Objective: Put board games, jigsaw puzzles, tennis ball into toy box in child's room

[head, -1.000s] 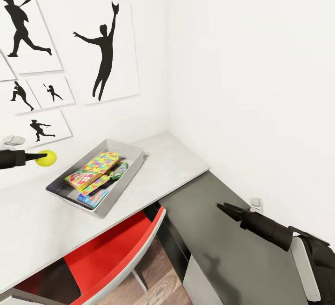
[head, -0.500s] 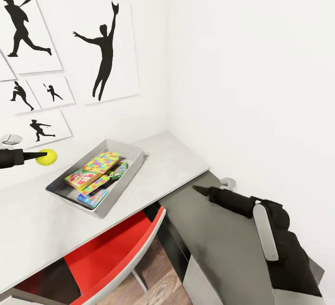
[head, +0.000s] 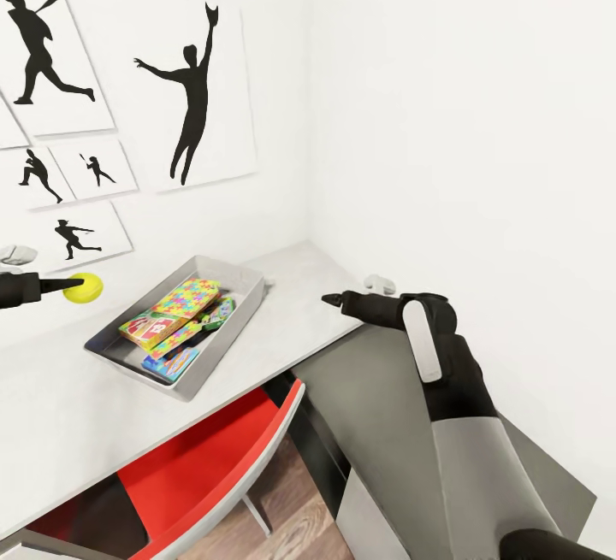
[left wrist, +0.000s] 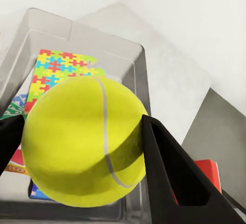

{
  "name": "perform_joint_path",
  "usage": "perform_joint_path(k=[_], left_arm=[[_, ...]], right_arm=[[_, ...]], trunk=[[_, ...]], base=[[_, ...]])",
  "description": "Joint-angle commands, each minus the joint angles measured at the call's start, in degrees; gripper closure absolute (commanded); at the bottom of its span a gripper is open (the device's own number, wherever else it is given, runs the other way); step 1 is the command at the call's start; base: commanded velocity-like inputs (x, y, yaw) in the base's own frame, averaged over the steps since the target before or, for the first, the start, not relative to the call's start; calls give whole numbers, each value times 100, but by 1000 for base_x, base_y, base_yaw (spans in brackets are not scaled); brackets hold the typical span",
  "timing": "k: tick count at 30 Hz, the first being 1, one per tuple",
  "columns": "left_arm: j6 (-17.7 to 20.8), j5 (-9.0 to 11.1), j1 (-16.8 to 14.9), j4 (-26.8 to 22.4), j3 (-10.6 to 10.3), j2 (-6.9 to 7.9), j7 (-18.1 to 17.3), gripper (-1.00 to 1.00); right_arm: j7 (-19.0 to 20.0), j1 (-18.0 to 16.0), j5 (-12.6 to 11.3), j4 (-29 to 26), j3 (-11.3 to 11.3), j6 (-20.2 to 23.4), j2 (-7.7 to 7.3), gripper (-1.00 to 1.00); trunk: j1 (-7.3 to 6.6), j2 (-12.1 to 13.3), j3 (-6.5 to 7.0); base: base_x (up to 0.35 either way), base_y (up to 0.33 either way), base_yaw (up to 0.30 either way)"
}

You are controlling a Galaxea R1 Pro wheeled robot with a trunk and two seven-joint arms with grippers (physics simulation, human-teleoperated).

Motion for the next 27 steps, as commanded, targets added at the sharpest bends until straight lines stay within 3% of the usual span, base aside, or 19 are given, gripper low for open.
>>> perform_joint_path(k=[1,7,11,16,24,27], left_arm=[[32,-67,-9,-2,13,-1,-76,100],[30,-61,-9,-10,13,3,-165,100],[25,-71,-10,-14,-25,0,-491,100],[24,-89,-8,-19,-41,-5,-626,100],[-7,-183,-16,10,-49,-14,-528,100],[-10,-216,-16,14,-46,-15,-312,100]], right_arm=[[57,-4,40,-1,-11,29,4,-100],[48,41,-22,-5,-3,29,-9,-100],[48,53,-27,-6,-18,29,-15,-100],[49,55,-28,-6,-20,29,-16,-100],[54,67,-28,-10,-5,29,-16,-100],[60,91,-28,-35,-8,29,-12,-100]], trunk=[[4,-12,-12],[4,-12,-11],[4,-12,-7],[4,-12,-6],[4,-12,-5],[4,-12,-6]], base=[[0,0,0],[0,0,22],[0,0,196],[0,0,73],[0,0,7],[0,0,0]])
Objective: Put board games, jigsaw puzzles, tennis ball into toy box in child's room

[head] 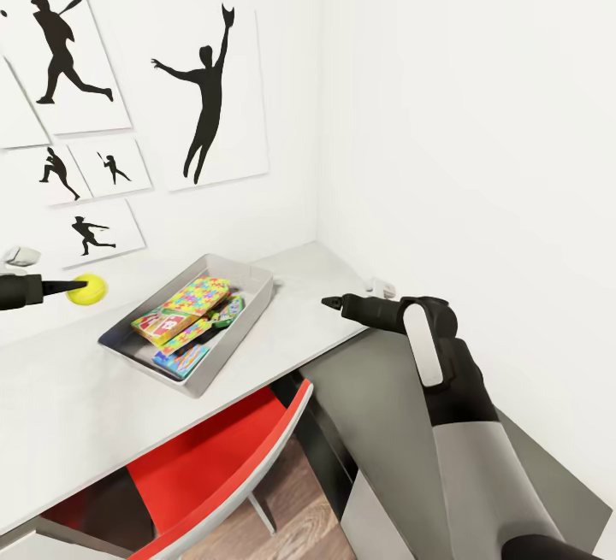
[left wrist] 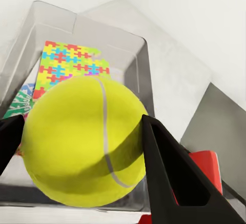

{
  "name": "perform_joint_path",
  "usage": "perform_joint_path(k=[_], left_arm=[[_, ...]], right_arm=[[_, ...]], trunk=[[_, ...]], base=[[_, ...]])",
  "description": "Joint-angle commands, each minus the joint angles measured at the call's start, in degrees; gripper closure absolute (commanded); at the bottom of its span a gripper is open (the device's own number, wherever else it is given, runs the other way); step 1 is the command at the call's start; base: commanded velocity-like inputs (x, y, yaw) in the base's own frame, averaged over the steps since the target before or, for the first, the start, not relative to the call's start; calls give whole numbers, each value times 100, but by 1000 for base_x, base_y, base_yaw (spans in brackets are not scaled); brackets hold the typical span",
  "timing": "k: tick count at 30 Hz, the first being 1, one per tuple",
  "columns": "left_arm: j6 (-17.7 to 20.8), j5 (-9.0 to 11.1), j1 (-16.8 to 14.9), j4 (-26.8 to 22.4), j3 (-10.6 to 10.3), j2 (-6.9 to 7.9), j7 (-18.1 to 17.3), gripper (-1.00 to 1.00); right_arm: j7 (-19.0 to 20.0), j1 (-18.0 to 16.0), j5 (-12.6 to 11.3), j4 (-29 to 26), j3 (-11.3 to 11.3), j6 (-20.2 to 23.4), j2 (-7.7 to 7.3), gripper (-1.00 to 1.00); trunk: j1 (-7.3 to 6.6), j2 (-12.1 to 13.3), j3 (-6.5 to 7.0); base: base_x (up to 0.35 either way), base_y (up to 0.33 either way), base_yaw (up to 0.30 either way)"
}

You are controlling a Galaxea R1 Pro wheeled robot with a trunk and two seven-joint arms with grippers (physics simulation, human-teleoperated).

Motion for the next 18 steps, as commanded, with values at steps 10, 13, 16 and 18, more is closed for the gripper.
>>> perform_joint_path(k=[10,13,16,18], left_arm=[[25,-66,-9,-1,26,-37,299,100],[23,-54,-9,-4,24,-47,314,100],[19,-50,-9,-8,17,-53,316,100],[12,-48,-9,-9,14,-51,287,100]], right_arm=[[65,29,48,-95,-30,29,6,-100],[65,29,46,-96,-25,29,4,-100],[65,29,45,-96,-23,29,3,-100],[65,29,45,-96,-22,29,2,-100]], trunk=[[4,-12,-81],[4,-12,-108],[4,-12,-136],[4,-12,-155]], base=[[0,0,0],[0,0,0],[0,0,0],[0,0,0]])
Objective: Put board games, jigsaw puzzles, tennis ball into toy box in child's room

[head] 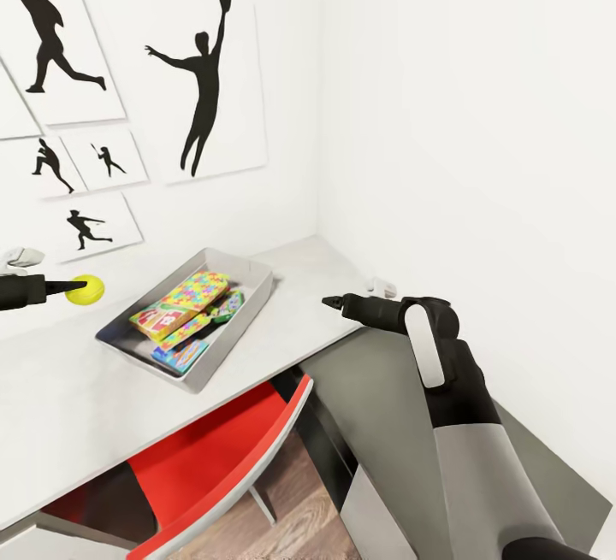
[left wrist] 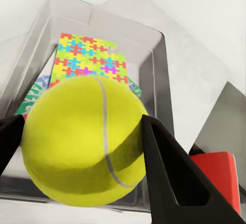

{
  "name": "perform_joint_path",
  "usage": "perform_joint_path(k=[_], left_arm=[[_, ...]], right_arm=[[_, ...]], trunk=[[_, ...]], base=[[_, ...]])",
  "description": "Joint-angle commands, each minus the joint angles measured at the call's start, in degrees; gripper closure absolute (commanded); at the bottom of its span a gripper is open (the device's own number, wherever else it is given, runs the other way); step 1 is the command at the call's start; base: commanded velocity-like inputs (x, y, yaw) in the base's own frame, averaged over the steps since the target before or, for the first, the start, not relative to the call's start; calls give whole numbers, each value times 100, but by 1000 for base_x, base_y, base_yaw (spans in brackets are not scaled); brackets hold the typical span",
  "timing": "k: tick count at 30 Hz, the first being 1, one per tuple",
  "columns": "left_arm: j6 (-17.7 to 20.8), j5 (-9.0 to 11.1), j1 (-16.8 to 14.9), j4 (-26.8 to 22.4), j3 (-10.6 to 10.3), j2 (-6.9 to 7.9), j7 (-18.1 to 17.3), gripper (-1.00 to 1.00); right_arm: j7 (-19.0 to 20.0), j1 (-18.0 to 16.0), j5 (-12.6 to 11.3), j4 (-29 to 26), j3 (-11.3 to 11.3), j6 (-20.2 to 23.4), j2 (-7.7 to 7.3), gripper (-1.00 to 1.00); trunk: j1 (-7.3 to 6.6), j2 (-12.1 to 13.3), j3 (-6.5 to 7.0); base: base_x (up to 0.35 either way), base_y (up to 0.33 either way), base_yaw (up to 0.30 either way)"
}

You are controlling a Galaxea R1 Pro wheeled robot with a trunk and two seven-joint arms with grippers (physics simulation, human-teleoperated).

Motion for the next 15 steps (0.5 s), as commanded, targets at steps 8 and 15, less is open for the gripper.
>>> perform_joint_path(k=[8,15], left_arm=[[72,-4,-9,-3,48,10,-260,100],[84,-59,-9,-3,18,20,-1309,100]], right_arm=[[60,-6,52,-3,-26,30,-9,-100],[62,-6,52,-3,-26,30,-16,-100]], trunk=[[3,-12,-86],[3,-12,-152]], base=[[0,0,0],[0,0,0]])
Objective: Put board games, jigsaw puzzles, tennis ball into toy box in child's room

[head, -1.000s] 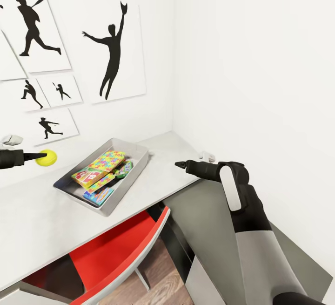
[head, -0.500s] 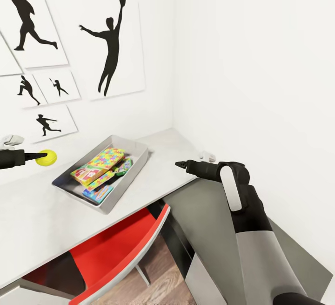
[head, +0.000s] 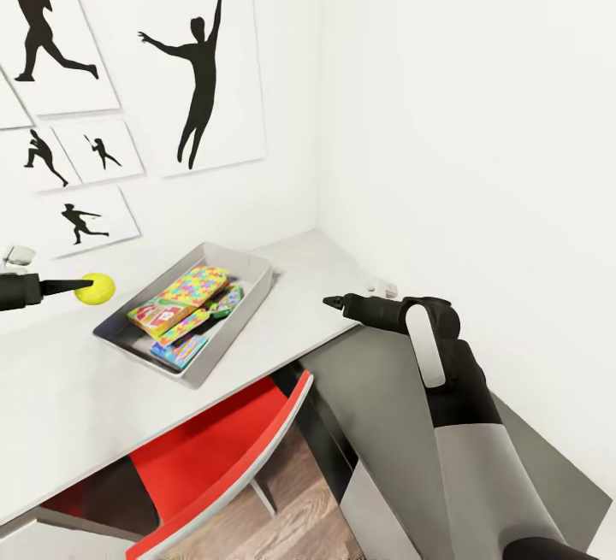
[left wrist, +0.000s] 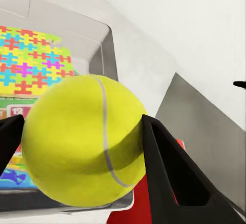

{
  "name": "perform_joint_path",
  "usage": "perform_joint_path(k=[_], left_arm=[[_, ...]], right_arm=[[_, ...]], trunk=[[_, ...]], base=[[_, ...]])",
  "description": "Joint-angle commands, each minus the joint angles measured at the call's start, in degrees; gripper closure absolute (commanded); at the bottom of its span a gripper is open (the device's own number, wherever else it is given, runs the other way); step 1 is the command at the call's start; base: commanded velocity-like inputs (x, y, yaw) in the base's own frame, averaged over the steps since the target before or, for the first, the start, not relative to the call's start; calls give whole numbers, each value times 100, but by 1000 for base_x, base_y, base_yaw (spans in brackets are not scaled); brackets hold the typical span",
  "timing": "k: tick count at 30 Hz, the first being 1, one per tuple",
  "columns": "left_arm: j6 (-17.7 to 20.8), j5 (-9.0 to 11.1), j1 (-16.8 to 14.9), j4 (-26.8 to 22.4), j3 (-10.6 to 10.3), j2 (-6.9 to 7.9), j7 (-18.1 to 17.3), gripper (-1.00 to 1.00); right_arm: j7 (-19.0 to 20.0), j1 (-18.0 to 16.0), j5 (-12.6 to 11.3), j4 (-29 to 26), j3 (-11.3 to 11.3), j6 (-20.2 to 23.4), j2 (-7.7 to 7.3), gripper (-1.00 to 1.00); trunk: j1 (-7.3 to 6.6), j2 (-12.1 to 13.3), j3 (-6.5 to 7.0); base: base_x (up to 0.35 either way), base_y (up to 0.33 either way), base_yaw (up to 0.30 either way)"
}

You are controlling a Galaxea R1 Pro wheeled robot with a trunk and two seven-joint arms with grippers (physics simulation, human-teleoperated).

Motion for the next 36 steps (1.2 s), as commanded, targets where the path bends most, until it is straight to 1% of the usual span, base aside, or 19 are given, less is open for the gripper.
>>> perform_joint_path(k=[1,4,12,14,18,21,27,36], left_arm=[[34,-67,-8,-2,7,7,-125,100],[18,-79,-8,-2,-1,19,-180,100],[-5,-93,-8,5,21,52,-156,100],[-6,-94,-8,6,25,55,-100,100],[-10,-94,-8,12,28,58,245,100],[-14,-94,-8,14,30,59,318,100],[-14,-84,-8,15,25,45,336,100],[-8,-25,-8,7,49,56,251,100]], right_arm=[[61,-6,52,-3,-18,30,5,-100],[64,-6,52,-3,-18,30,3,-100],[67,-6,52,-3,-11,30,5,-100],[67,-3,52,-3,-12,30,4,-100],[67,2,52,-3,-13,30,3,-100],[67,3,52,-3,-16,30,3,-100],[67,6,52,-3,-18,30,3,-100],[68,10,52,-3,-18,30,3,-100]], trunk=[[3,-12,-21],[3,-12,-49],[3,-12,-123],[3,-12,-142],[3,-12,-179],[3,-12,-207],[3,-12,-263],[3,-12,-347]], base=[[0,0,0],[0,0,0],[0,0,0],[0,0,0],[0,0,0],[0,0,0],[0,0,0],[0,0,0]])
